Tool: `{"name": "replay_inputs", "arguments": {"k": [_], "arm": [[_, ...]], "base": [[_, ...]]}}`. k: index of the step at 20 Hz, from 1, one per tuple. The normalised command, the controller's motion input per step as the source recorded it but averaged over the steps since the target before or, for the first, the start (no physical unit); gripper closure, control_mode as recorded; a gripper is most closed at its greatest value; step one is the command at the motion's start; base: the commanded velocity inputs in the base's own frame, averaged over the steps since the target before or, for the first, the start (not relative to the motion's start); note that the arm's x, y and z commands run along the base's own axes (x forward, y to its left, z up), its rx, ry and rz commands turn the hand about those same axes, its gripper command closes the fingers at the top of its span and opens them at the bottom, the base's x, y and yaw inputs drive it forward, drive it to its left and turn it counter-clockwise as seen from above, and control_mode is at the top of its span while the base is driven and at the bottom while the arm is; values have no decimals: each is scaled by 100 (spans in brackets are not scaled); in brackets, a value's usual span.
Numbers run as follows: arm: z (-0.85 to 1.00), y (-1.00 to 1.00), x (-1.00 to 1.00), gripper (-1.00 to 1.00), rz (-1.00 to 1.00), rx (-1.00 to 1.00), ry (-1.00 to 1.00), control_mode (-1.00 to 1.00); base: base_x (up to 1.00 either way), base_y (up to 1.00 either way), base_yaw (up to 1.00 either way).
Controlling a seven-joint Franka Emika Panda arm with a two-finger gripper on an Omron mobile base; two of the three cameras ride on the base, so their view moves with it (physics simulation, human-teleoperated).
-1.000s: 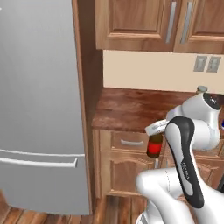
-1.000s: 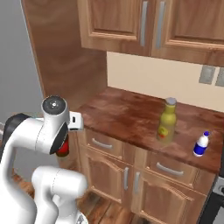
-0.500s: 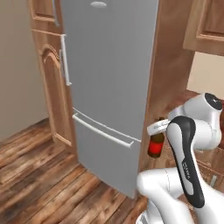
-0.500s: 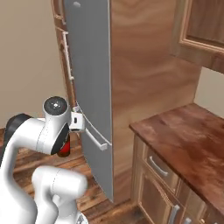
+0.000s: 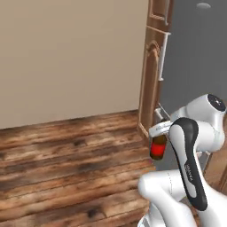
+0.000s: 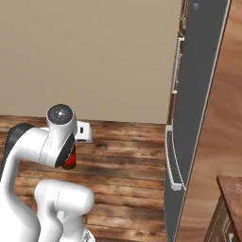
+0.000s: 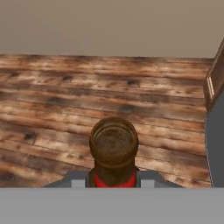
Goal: Place the drinks on the dining counter in a tight cluster.
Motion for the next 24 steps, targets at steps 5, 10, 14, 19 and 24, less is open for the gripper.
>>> {"name": "replay_inputs", "arguments": {"k": [5, 10, 14, 19, 24], "arm": [[0, 0, 0, 100, 0, 0, 0, 100], [0, 0, 0, 100, 0, 0, 0, 100], [0, 0, 0, 100, 0, 0, 0, 100], [0, 0, 0, 100, 0, 0, 0, 100], [0, 0, 0, 100, 0, 0, 0, 100]], "base": [[-6, 0, 95], [-1, 0, 99], [0, 0, 100], [0, 0, 100], [2, 0, 97]]}}
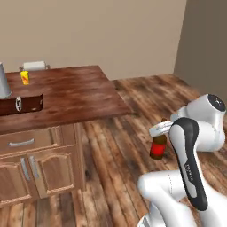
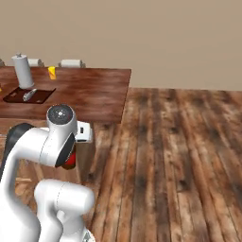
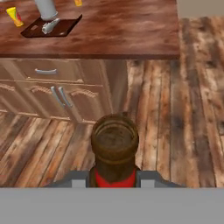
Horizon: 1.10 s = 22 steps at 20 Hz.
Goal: Place the drinks on the dining counter in a tight cluster.
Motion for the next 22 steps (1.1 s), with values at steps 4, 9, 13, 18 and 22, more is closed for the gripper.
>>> {"name": "replay_inputs", "arguments": {"k": [4, 9, 13, 18, 22], "arm": [[0, 0, 0, 100, 0, 0, 0, 100], [0, 0, 0, 100, 0, 0, 0, 100], [0, 0, 0, 100, 0, 0, 0, 100], [0, 0, 0, 100, 0, 0, 0, 100], [0, 0, 0, 100, 0, 0, 0, 100]], "base": [[20, 0, 79], [48, -7, 33], [69, -18, 12], [78, -23, 3], [76, -7, 0]]}}
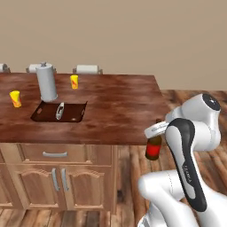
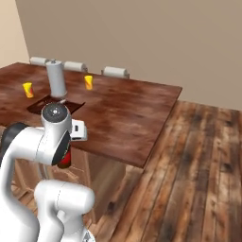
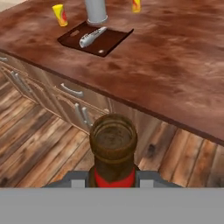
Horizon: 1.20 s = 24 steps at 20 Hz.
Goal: Place the drinks on the dining counter in a tight cluster.
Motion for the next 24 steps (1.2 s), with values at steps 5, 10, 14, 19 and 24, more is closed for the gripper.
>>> {"name": "replay_inputs", "arguments": {"k": [5, 10, 14, 19, 24], "arm": [[0, 0, 0, 100, 0, 0, 0, 100], [0, 0, 0, 100, 0, 0, 0, 100], [0, 0, 0, 100, 0, 0, 0, 100], [0, 0, 0, 100, 0, 0, 0, 100], [0, 0, 0, 100, 0, 0, 0, -100]], "base": [[69, 0, 0], [56, 6, 0], [54, 8, 0], [16, 6, 2], [0, 0, 2]]}}
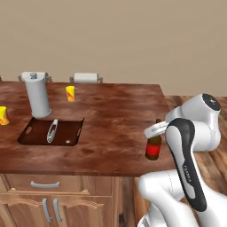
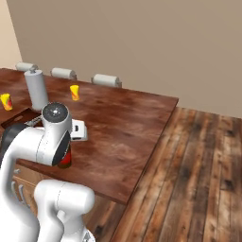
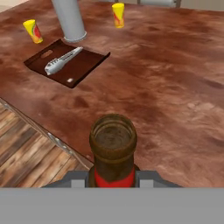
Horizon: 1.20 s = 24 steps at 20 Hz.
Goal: Place the drinks on the dining counter in a tight cluster.
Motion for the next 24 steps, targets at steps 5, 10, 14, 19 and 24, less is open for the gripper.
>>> {"name": "replay_inputs", "arguments": {"k": [5, 10, 14, 19, 24], "arm": [[0, 0, 11, 100, 1, 0, 0, -100], [0, 0, 33, 100, 6, 0, 0, -100], [-1, 1, 43, 100, 10, 0, 0, -100], [-9, 1, 56, 100, 11, 0, 3, -100], [-18, 4, 66, 100, 8, 0, 12, -100]], "base": [[0, 0, 0], [0, 0, 0], [0, 0, 0], [0, 0, 0], [0, 0, 0]]}}
